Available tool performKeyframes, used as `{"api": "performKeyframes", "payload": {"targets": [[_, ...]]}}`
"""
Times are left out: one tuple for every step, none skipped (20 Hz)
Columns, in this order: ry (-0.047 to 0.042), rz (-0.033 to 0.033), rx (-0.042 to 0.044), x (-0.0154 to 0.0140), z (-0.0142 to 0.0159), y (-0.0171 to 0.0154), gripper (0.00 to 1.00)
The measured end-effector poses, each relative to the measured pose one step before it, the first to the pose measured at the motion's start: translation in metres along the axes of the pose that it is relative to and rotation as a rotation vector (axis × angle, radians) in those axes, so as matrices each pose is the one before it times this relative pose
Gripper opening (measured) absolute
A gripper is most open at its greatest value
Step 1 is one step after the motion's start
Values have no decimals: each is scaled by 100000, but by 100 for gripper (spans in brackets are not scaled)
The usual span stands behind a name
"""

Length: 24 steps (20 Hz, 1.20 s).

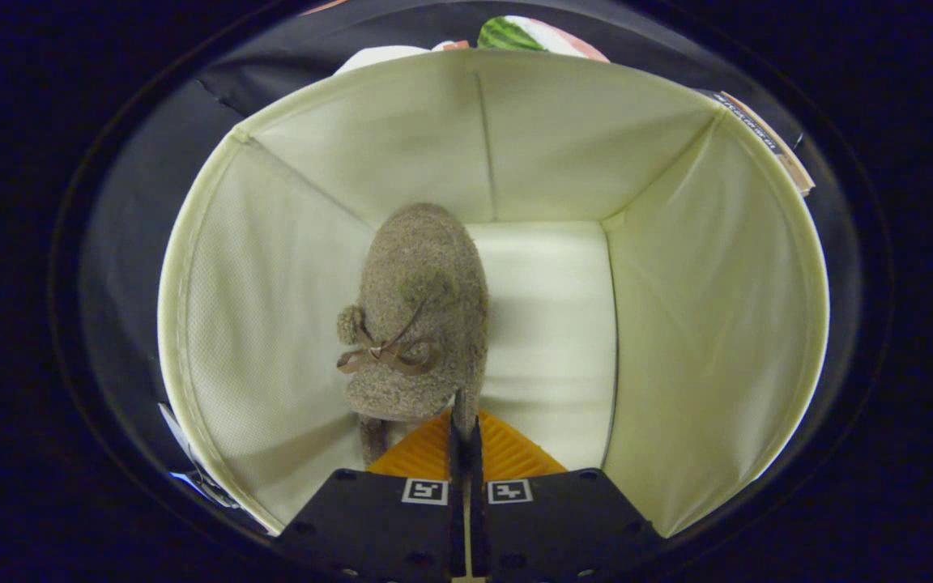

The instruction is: Open the storage box then place both shoes into the box .Put the left shoe in first, then the right shoe, with the right side of both shoes facing outward in a uniform manner.

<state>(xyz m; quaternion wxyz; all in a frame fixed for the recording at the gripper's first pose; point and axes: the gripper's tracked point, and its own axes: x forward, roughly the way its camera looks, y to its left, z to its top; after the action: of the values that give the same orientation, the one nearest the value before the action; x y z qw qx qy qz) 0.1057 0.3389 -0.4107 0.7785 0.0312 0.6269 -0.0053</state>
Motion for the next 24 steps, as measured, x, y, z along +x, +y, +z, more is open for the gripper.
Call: {"api": "performKeyframes", "payload": {"targets": [[493, 794, -1457, 329, -208, 147, 6], [-370, 741, -1657, -217, 200, -10, 7], [-619, 2639, -651, -51, -102, 457, 7], [-144, 1134, -919, -354, -39, 159, 21], [-786, -40, -706, -405, 42, -118, 35], [-865, -148, -1048, -466, 145, -168, 46], [-721, 330, -1528, -604, 6, 56, 57], [-745, 476, -1630, -756, 1, -15, 68], [-718, 540, -1359, -880, 10, -108, 80], [-746, 863, -1364, -990, -14, -6, 91], [-982, 893, -1403, -983, 66, -134, 91], [-1132, 1941, -1034, -1227, 138, 0, 96], [-1276, 2299, -1117, -1387, 105, 113, 97], [-1411, 2059, -1317, -1515, 187, -30, 96], [-1576, 2239, -1192, -1516, 147, -122, 96], [-1928, 2366, -931, -1570, 272, -163, 96], [-2001, 1399, -797, -1557, 170, -532, 96], [-1931, 1242, -73, -1521, 223, -700, 96], [-1849, 1036, 193, -1199, 105, -818, 96], [-1147, 859, 340, -1102, 97, -991, 96], [-1361, 1273, 1423, -1180, 132, -1097, 96], [-1037, 820, 1463, -970, 2, -1223, 96], [-828, 420, 1215, -842, -53, -1481, 96], [-1015, -223, 922, -877, 30, -1642, 96]]}}
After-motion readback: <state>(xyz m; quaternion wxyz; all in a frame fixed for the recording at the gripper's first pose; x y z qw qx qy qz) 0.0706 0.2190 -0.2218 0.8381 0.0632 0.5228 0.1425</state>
